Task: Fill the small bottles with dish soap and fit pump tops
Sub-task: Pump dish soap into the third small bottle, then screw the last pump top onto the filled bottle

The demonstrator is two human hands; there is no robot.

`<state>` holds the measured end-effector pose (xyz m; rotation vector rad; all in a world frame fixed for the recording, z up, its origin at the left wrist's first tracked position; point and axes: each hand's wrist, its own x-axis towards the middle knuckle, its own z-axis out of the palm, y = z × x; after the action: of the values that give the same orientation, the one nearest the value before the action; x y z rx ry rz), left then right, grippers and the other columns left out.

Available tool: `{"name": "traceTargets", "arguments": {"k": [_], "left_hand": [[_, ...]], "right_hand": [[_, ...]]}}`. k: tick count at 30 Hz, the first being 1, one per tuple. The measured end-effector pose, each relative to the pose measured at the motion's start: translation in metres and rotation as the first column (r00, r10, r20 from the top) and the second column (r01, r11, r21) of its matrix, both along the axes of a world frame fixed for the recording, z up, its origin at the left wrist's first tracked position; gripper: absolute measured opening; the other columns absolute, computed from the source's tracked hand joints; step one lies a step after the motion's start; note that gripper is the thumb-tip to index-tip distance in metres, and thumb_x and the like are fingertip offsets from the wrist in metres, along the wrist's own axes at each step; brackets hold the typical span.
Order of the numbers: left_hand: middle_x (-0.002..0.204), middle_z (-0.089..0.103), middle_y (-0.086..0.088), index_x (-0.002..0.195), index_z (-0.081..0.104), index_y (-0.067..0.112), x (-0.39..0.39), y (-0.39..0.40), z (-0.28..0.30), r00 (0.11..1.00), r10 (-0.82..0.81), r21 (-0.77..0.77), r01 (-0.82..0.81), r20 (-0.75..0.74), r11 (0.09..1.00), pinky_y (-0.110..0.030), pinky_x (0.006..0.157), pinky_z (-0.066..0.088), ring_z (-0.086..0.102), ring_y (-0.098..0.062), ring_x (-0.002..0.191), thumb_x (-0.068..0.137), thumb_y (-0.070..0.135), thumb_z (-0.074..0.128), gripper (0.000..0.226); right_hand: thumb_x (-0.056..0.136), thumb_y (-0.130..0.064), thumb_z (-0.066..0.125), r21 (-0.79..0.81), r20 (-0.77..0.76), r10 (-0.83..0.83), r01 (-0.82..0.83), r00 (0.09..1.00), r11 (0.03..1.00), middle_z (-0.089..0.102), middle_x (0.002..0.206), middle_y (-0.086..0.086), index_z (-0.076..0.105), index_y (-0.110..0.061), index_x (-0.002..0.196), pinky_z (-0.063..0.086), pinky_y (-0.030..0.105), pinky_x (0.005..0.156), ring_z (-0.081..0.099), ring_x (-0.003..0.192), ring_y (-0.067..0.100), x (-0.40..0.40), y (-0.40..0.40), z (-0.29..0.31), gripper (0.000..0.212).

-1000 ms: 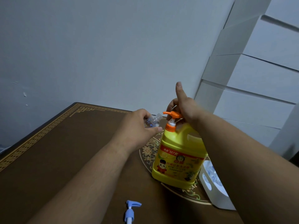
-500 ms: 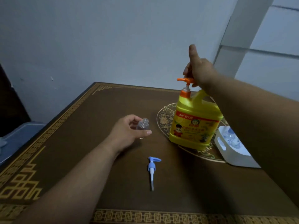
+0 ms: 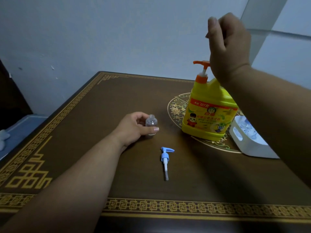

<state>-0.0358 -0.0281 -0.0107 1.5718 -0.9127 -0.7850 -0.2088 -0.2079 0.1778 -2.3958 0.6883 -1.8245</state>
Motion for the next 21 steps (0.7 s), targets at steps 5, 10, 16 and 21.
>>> {"name": "traceTargets", "arguments": {"k": [5, 10, 16, 21], "left_hand": [[0.100, 0.081, -0.006, 0.103, 0.077, 0.014, 0.003, -0.003, -0.003, 1.000, 0.008, -0.014, -0.008, -0.011, 1.000, -0.029, 0.086, 0.061, 0.076, -0.016, 0.091, 0.068, 0.009, 0.097, 0.040], [0.103, 0.081, 0.001, 0.106, 0.078, 0.020, 0.002, -0.004, 0.000, 1.000, 0.011, 0.017, -0.011, 0.007, 1.000, -0.033, 0.092, 0.061, 0.077, -0.016, 0.101, 0.067, 0.018, 0.098, 0.044], [0.104, 0.081, 0.004, 0.109, 0.078, 0.023, 0.000, -0.006, -0.001, 0.999, 0.035, 0.032, -0.036, 0.030, 0.999, -0.029, 0.088, 0.059, 0.076, -0.013, 0.102, 0.069, 0.023, 0.097, 0.044], [0.102, 0.082, 0.003, 0.109, 0.078, 0.021, -0.003, -0.009, 0.001, 0.997, 0.060, 0.030, -0.061, 0.053, 0.998, -0.030, 0.089, 0.060, 0.077, -0.014, 0.100, 0.070, 0.021, 0.096, 0.042]], "right_hand": [[0.103, -0.030, 0.053, 0.119, 0.029, 0.127, -0.129, 0.992, 0.984, 0.056, 0.068, 0.023, 0.054, 0.005, 0.075, 0.040, 0.040, 0.059, 0.054, 0.066, 0.035, -0.008, 0.049, -0.055, 0.046], [0.103, -0.022, 0.058, 0.402, 0.120, 0.284, -0.308, 0.951, 0.862, 0.053, 0.062, 0.005, 0.055, 0.002, 0.070, 0.040, 0.036, 0.058, 0.049, 0.060, 0.015, -0.004, 0.077, -0.123, 0.041], [0.100, -0.035, 0.064, 0.572, -0.170, 0.374, -0.218, 0.912, 0.791, 0.044, 0.057, -0.008, 0.046, -0.018, 0.062, 0.036, 0.034, 0.054, 0.041, 0.056, 0.006, -0.015, 0.069, -0.180, 0.045], [0.082, -0.077, 0.058, 0.546, -0.694, 0.400, 0.076, 0.599, 0.834, 0.062, 0.062, -0.001, 0.061, -0.018, 0.072, 0.054, 0.046, 0.057, 0.060, 0.060, 0.014, -0.030, 0.078, -0.159, 0.060]]}}
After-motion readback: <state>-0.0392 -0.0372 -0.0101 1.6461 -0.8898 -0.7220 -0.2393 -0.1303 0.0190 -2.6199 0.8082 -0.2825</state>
